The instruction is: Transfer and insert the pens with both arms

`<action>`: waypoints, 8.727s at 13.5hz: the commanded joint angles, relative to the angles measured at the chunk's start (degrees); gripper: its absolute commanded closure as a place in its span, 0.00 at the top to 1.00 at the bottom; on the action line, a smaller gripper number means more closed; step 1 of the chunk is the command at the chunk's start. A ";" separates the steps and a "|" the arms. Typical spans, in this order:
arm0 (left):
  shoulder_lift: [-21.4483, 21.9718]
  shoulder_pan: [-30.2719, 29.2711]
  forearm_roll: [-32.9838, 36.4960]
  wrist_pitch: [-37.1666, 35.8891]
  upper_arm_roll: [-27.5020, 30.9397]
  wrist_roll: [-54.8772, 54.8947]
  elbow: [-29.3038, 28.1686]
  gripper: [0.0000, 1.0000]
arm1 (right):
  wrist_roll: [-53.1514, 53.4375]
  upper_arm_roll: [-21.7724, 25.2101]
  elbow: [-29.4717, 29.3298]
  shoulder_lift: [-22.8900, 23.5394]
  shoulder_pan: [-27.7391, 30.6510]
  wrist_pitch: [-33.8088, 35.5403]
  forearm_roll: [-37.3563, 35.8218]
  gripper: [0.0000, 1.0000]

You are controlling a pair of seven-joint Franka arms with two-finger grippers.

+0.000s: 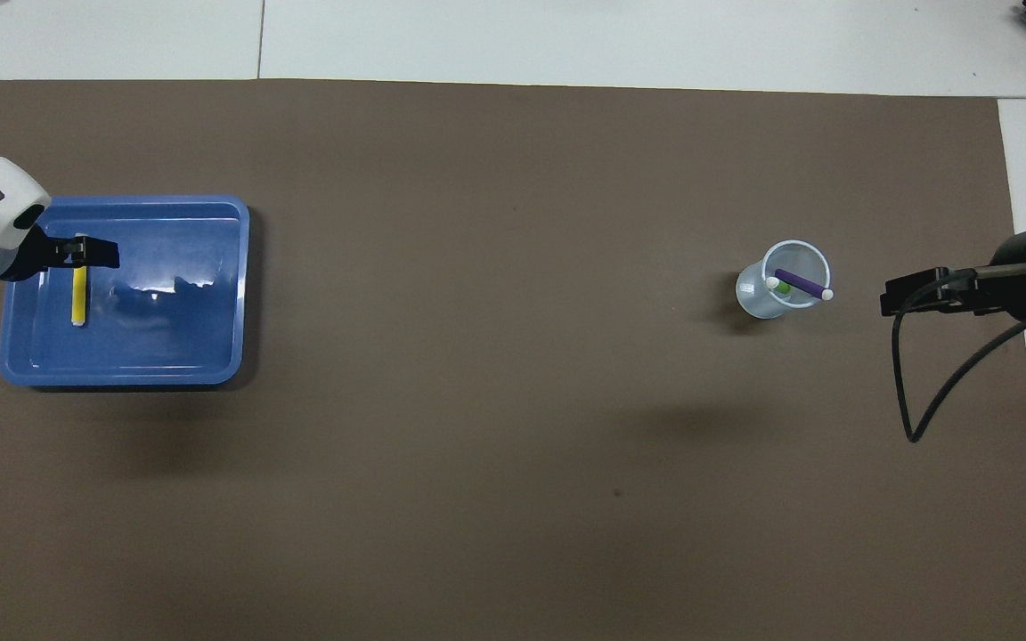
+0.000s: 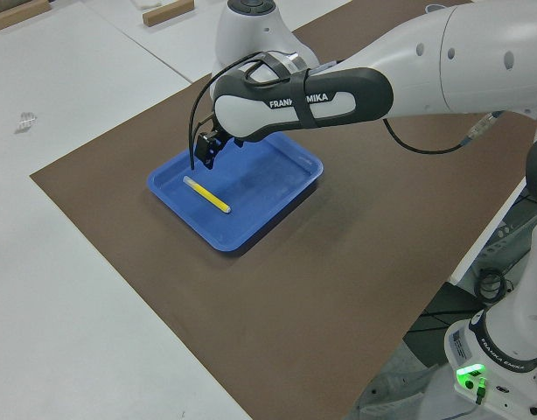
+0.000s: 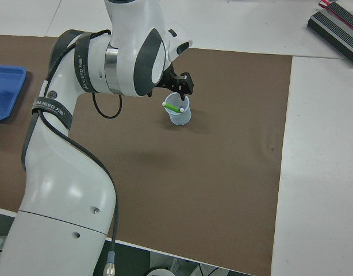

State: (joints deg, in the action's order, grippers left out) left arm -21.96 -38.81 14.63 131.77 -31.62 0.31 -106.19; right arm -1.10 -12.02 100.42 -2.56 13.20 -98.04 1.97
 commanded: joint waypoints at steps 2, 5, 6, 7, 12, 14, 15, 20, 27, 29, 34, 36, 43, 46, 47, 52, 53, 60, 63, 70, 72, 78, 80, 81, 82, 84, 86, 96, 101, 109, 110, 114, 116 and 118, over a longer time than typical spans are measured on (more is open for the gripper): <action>-1.50 -1.79 1.54 4.35 -0.37 0.48 -2.17 1.00 | -0.84 -0.46 0.04 -0.96 0.87 1.53 -0.47 1.00; -1.77 -2.41 1.54 8.59 0.68 0.13 -5.08 1.00 | -1.09 -0.55 1.09 -1.66 0.68 1.80 -1.17 1.00; -2.29 -2.41 1.62 8.94 1.03 0.21 -4.99 1.00 | -2.23 -0.55 2.58 -2.44 0.69 1.10 -1.26 1.00; -2.82 -2.49 1.63 9.29 1.21 0.48 -4.99 1.00 | -5.72 -0.55 3.72 -3.06 0.69 0.92 -1.35 1.00; -3.44 -1.97 6.02 9.38 1.65 0.48 -5.17 0.95 | -7.52 -0.46 4.35 -3.16 2.18 -1.43 -1.26 1.00; -3.79 -1.97 6.20 9.47 1.65 0.48 -5.17 0.88 | -7.95 -0.46 5.05 -3.24 2.53 -2.07 -1.26 1.00; -3.88 -1.97 6.20 9.47 1.65 0.48 -5.25 0.87 | -7.87 -0.46 5.05 -3.24 2.53 -2.15 -1.26 1.00; -3.88 -1.97 6.20 9.30 1.74 0.48 -5.34 0.46 | -8.04 -0.46 5.32 -3.51 2.53 -1.89 -1.26 1.00; -3.88 -1.88 6.11 8.24 1.65 0.39 -4.91 0.00 | -8.22 -0.46 5.23 -3.51 2.53 -1.89 -1.35 1.00; -3.97 -1.44 5.32 4.75 1.39 -0.40 -2.20 0.00 | -8.22 -0.46 5.49 -3.51 2.53 -1.98 -1.35 1.00; -3.18 3.83 -11.18 -7.39 1.30 -5.03 8.35 0.00 | -8.04 -0.46 5.67 -3.60 2.36 -0.92 -1.26 1.00; -0.90 6.28 -12.96 -10.12 0.51 -13.71 9.60 0.00 | -8.04 -0.46 5.67 -3.60 2.36 -1.01 -1.26 1.00; 3.33 16.31 -15.24 -10.83 -5.97 -57.54 9.60 0.00 | -9.79 -0.11 10.68 -5.35 5.52 -2.24 10.85 1.00; 3.68 16.58 -15.42 -8.56 -11.87 -75.40 9.42 0.00 | -14.18 -0.11 11.29 -4.92 7.19 -2.68 19.26 1.00; 3.68 18.23 -15.43 -7.41 -12.06 -80.33 8.99 0.00 | -14.54 -0.11 11.21 -4.91 7.19 -2.68 24.52 1.00; 3.77 23.33 -14.81 -4.86 -11.88 -104.95 8.63 0.00 | -14.11 -0.11 11.56 -4.83 3.77 -7.86 42.31 1.00; 3.77 24.65 -14.81 -3.81 -11.88 -108.47 8.63 0.00 | -14.11 -0.19 11.56 -4.83 2.46 -9.61 43.72 1.00; 3.68 39.67 -6.04 3.23 -11.80 -135.54 8.81 0.00 | -6.46 -0.11 11.91 -1.49 -8.54 -24.48 45.06 1.00; 3.51 43.99 -3.82 6.73 -11.80 -141.80 8.89 0.00 | -6.63 -0.11 11.21 -1.05 -8.54 -22.82 43.13 1.00; 2.80 47.95 -3.91 15.36 -11.88 -148.31 9.16 0.00 | -7.16 -0.11 10.68 -1.05 -8.02 -19.30 38.64 0.75; 2.63 48.30 -3.91 20.00 -11.80 -149.37 9.07 0.00 | -6.99 -0.11 10.59 -1.05 -7.93 -19.03 38.64 0.60; 2.54 48.66 -2.94 20.99 -11.44 -149.46 8.90 0.00 | -5.23 -0.02 10.59 -1.48 -7.75 -16.49 38.64 0.55; 2.63 48.66 -2.86 22.82 -10.40 -149.46 8.81 0.00 | -5.14 -0.02 10.59 -1.66 -7.75 -15.96 38.64 0.55; 2.54 48.74 -2.77 23.09 -10.22 -149.46 8.81 0.00 | -5.14 -0.02 10.50 -1.66 -7.75 -15.95 38.64 0.55; 2.54 48.74 -2.77 23.18 -10.21 -149.46 8.81 0.00 | -5.14 -0.02 10.50 -1.66 -7.66 -15.87 38.64 0.53; 2.54 48.92 -2.77 23.53 -10.13 -149.46 8.81 0.00 | -5.23 -0.02 10.42 -1.66 -7.66 -15.87 38.64 0.49; 2.54 49.01 -2.68 24.06 -10.13 -149.46 8.81 0.00 | -5.14 -0.02 10.07 -1.66 -7.66 -15.95 38.64 0.49; 2.54 49.10 -1.80 25.82 -10.13 -149.55 8.37 0.00 | -5.14 -0.02 8.92 -1.40 -7.66 -15.69 38.55 0.48; 2.54 49.10 -1.80 25.82 -10.13 -149.55 8.28 0.00 | -5.23 -0.02 8.92 -1.40 -7.66 -15.69 38.55 0.36; 2.54 49.10 -1.80 26.70 -10.13 -149.55 8.28 0.00 | -5.93 -0.02 8.83 -1.31 -7.58 -15.69 38.55 0.00; 2.54 49.10 -1.80 26.70 -10.13 -149.55 8.28 0.00 | -5.84 -0.02 8.83 -1.31 -7.66 -15.69 38.55 0.00; 2.54 49.01 -1.80 26.17 -10.13 -149.38 8.37 0.62 | -5.76 -0.02 7.34 -0.96 -7.40 -14.81 36.27 0.00; 2.63 48.22 -1.80 25.91 -10.13 -149.55 8.37 0.76 | -5.67 -0.02 7.34 -1.05 -7.40 -14.72 35.39 0.00; 2.80 46.74 -1.80 25.56 -10.13 -149.29 8.37 0.75 | -5.67 -0.02 6.82 -0.96 -7.31 -14.11 34.08 0.00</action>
State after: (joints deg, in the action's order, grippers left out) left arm -20.23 9.25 11.50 157.29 -42.29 -147.63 -97.16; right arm -7.38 -11.61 108.84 -3.95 4.91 -114.25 37.97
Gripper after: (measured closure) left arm 0.286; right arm 0.811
